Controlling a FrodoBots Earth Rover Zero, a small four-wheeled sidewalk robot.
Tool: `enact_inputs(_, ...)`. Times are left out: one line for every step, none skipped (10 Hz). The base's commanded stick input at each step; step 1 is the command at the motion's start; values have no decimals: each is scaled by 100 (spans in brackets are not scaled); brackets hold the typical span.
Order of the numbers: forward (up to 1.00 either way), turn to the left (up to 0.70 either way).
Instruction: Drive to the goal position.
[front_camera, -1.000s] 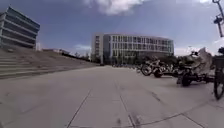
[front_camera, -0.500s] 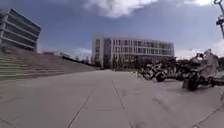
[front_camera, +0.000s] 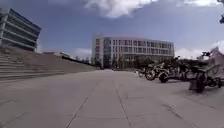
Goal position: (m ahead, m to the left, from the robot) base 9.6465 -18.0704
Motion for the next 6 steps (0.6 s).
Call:
enact_inputs(50, 1)
enact_inputs(50, 1)
enact_inputs(50, 1)
enact_inputs(50, 1)
enact_inputs(50, 1)
enact_inputs(50, 1)
